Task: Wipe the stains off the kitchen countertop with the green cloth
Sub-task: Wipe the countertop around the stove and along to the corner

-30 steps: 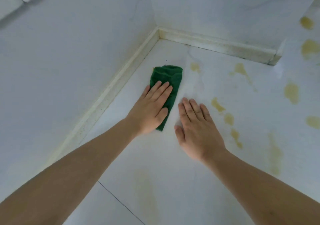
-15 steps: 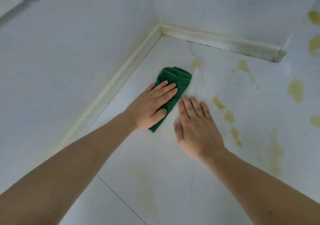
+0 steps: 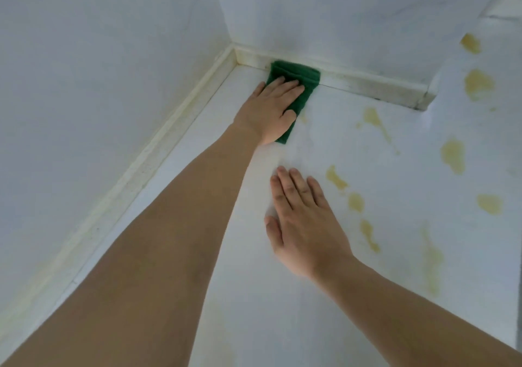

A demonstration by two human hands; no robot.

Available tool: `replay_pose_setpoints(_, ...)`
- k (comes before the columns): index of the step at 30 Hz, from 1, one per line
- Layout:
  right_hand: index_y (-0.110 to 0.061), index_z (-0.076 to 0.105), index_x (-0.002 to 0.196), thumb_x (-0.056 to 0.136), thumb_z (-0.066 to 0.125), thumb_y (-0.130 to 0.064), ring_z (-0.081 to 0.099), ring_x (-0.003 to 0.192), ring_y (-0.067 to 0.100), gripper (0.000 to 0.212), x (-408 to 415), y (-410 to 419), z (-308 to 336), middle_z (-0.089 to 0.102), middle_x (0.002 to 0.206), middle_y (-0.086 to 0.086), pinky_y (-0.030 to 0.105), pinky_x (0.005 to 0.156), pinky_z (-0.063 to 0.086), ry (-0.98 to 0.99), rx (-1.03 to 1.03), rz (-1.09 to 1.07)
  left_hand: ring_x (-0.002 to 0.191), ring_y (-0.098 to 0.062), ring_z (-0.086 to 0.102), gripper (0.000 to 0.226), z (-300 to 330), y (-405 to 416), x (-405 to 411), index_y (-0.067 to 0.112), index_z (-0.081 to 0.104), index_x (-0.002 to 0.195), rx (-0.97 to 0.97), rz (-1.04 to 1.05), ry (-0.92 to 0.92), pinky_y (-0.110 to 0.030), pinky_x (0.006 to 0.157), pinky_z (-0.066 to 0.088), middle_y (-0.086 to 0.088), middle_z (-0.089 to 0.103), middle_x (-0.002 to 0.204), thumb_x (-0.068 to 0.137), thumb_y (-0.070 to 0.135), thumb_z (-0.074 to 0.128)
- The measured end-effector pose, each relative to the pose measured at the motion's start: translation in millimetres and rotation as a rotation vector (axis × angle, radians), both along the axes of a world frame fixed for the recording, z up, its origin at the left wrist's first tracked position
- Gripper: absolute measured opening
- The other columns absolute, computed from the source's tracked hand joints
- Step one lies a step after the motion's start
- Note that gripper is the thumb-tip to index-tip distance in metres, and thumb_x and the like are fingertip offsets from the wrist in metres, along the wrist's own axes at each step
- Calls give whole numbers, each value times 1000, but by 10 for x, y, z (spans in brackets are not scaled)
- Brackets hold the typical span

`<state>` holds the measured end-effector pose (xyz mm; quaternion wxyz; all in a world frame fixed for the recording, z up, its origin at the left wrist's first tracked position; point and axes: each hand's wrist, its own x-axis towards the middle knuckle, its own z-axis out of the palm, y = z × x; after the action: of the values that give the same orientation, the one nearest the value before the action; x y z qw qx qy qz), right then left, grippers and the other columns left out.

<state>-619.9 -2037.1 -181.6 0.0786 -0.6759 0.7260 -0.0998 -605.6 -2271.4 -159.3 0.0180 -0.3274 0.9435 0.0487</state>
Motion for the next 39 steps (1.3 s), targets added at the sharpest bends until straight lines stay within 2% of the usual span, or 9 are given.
replay_pose_setpoints(6,-7,0,154,94,5,-43,-8,149,21,70,-9,8,59,-7,162,8,43,121,1,30,71,30,153,-15,1,60,6,529,680,27,19,157,41,-7,3,-43,124,1,6,11,166,97,32,25)
replay_pose_setpoints(12,-5,10,153,94,10,-43,2,150,23,70,2,3,43,5,162,11,44,121,5,22,38,15,153,-14,3,64,5,1094,1690,24,25,156,87,-66,18,-40,123,0,5,16,164,94,35,30)
replay_pose_setpoints(19,-3,19,152,93,18,-42,9,149,25,70,5,-7,3,14,161,11,45,119,9,-2,20,-2,152,-19,5,70,-56,316,1102,22,15,158,0,368,18,-46,124,4,-1,11,166,92,41,23)
replay_pose_setpoints(23,-2,22,151,94,21,-41,11,149,25,68,16,4,-8,17,160,12,46,117,12,-22,-2,-5,152,-20,6,66,-72,-37,546,20,14,158,10,454,33,-46,123,2,-1,10,166,96,39,20)
replay_pose_setpoints(26,-2,25,150,94,24,-40,14,148,25,68,10,-3,-5,19,159,12,46,117,13,-30,-8,-8,152,-19,5,61,-23,-103,252,21,14,158,42,364,16,-43,124,2,2,9,166,99,33,24)
replay_pose_setpoints(31,-2,28,149,94,24,-40,17,148,25,67,4,-7,-3,22,159,12,45,116,14,0,-2,-8,153,-18,4,59,78,138,186,23,18,158,106,27,2,-40,124,1,6,11,165,101,22,31)
replay_pose_setpoints(34,-4,18,152,94,17,-41,9,149,24,69,3,-7,16,12,161,11,44,116,8,24,25,7,152,-18,7,61,90,442,403,21,26,156,163,-145,65,-38,124,0,4,20,164,94,23,28)
replay_pose_setpoints(37,-7,5,153,94,9,-43,-4,149,22,69,-5,-1,30,0,162,10,43,119,0,13,45,22,152,-18,13,64,23,699,833,21,37,151,228,-165,177,-35,124,5,4,30,160,91,32,21)
replay_pose_setpoints(39,-7,6,153,95,9,-43,-3,149,22,69,-11,6,36,2,162,10,43,119,0,7,38,18,151,-15,13,62,1,761,1088,19,41,149,303,-123,213,-26,122,3,4,32,159,93,31,20)
